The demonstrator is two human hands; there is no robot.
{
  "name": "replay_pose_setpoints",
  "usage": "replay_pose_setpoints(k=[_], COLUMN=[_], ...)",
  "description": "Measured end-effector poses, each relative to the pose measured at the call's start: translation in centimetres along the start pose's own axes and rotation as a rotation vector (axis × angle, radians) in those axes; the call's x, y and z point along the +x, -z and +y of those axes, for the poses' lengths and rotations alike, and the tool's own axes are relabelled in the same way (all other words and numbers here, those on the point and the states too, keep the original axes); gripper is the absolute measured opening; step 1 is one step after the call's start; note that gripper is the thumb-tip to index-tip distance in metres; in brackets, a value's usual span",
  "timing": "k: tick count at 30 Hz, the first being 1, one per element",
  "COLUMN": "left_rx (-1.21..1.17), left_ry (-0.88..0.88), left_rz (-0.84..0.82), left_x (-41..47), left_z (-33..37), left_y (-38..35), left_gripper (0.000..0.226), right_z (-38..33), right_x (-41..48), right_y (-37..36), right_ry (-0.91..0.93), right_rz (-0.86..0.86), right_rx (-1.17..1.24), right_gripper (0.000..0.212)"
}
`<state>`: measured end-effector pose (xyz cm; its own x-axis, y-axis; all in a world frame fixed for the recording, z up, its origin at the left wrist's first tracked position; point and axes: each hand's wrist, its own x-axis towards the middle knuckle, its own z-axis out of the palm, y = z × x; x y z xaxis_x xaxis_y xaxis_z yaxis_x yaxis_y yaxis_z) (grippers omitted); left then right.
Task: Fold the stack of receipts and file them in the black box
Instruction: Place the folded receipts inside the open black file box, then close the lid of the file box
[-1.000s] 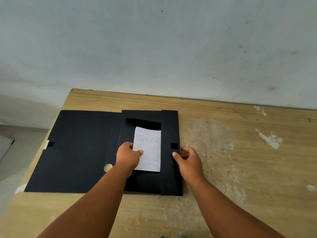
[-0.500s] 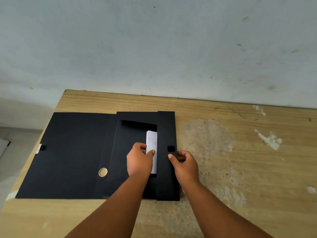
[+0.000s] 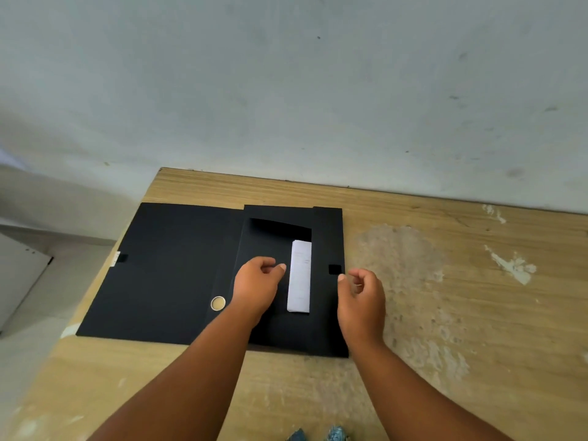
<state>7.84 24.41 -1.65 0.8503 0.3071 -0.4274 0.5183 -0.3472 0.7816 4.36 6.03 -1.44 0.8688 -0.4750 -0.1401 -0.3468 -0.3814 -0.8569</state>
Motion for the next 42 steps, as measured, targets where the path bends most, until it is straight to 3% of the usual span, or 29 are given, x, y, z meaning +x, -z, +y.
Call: replay_pose_setpoints(k=[3, 5, 14, 18, 23, 26, 32, 37, 39, 42], left_rx=[-0.024, -0.034, 0.046, 0.174, 0.189, 0.218, 0.267, -0.065, -0.116, -0.274], left_ry=[0.000, 0.001, 0.064, 0.197, 0.234, 0.216, 0.333, 0.336, 0.266, 0.153], left_rz=[0.036, 0.068, 0.269, 0.320, 0.246, 0.217, 0.138, 0.074, -0.031, -0.351], left_x=[0.0, 0.0, 2.0, 3.4, 4.4, 5.1, 7.0, 7.5, 7.0, 5.6], left_z=[-0.9, -2.0, -7.6, -11.0, -13.9, -14.2, -13.7, -11.8, -10.2, -6.9], left_y=[2.4, 4.8, 16.8, 22.1, 24.9, 25.3, 26.4, 27.8, 28.8, 30.0], left_gripper=[0.034, 0.034, 0.063, 0.069, 0.063, 0.056, 0.066, 0.050, 0.048, 0.055], right_z=[-1.5, -3.0, -9.2, -10.6, -11.9, -12.3, -12.9, -13.9, -14.6, -16.3], right_x=[-1.6, -2.8, -9.5, -13.0, -16.0, -16.4, -15.7, -15.2, -14.9, -14.1], right_y=[-0.6, -1.9, -12.5, -18.2, -23.2, -24.9, -25.6, -25.3, -24.9, -23.6], right_ry=[0.198, 0.228, 0.117, 0.068, -0.003, -0.045, -0.281, -0.381, -0.348, -0.275], right_rz=[-0.093, -0.188, -0.455, -0.609, -0.735, -0.720, -0.687, -0.672, -0.625, -0.529], right_rx=[0.013, 0.021, 0.027, -0.040, -0.078, -0.090, 0.032, 0.149, 0.174, 0.225], right_gripper=[0.015, 0.012, 0.008, 0.021, 0.040, 0.048, 0.057, 0.056, 0.057, 0.060])
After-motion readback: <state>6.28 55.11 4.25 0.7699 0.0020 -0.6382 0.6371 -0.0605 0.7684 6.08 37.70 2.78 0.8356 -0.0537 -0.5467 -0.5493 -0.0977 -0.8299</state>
